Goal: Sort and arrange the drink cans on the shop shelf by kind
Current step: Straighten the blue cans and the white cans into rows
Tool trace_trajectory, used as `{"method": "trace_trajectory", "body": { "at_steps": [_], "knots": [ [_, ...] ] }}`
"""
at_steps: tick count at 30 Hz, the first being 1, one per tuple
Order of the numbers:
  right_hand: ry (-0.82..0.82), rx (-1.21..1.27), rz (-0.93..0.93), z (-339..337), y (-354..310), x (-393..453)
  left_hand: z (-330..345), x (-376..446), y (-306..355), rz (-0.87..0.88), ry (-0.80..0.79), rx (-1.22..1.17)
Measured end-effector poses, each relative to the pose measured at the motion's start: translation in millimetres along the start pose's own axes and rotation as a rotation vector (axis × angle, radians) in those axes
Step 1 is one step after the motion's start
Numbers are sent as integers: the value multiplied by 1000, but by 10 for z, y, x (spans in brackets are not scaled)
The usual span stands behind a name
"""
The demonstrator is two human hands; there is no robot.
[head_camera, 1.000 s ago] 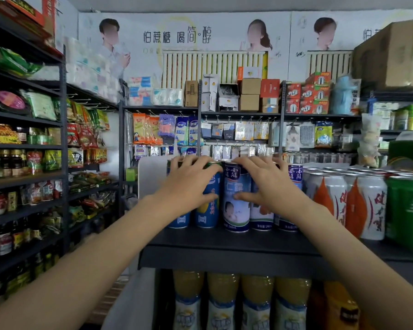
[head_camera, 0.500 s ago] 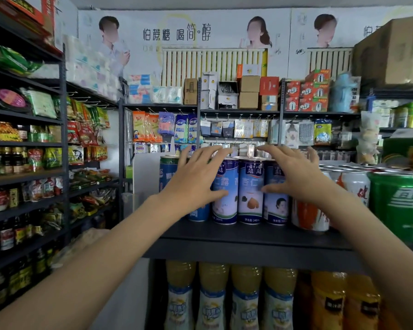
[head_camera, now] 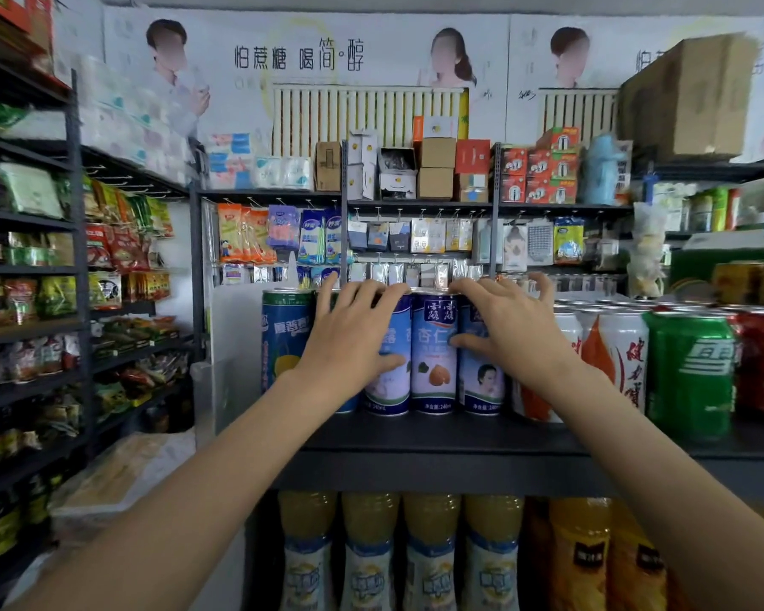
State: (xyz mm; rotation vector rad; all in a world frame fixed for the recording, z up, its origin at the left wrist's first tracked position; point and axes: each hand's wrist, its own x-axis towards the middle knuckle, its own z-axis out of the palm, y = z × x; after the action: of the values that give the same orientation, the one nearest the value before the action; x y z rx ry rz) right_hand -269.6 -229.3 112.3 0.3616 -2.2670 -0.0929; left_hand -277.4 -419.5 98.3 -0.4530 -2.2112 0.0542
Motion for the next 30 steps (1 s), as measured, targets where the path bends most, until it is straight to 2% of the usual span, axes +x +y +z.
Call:
{"method": "trace_trajectory", "body": {
  "at_steps": [3, 7, 12, 15, 19, 30],
  "knots": [
    [11, -10, -9, 23, 8, -14, 19, 5, -8, -7, 8, 2],
    [-28, 144, 28, -103, 179, 41, -69, 98, 41, -44, 29, -61],
    [-136, 67, 103, -212, 385, -38, -90, 192, 313, 3, 4, -32],
    [-104, 99, 135, -109, 353, -106, 1, 176, 351, 9, -21, -1],
    [-46, 99, 165, -61, 334, -87, 47, 146, 301, 26, 23, 20],
    [14, 80, 152, -12, 220, -100, 41, 149, 251, 16, 23, -2]
  ]
}}
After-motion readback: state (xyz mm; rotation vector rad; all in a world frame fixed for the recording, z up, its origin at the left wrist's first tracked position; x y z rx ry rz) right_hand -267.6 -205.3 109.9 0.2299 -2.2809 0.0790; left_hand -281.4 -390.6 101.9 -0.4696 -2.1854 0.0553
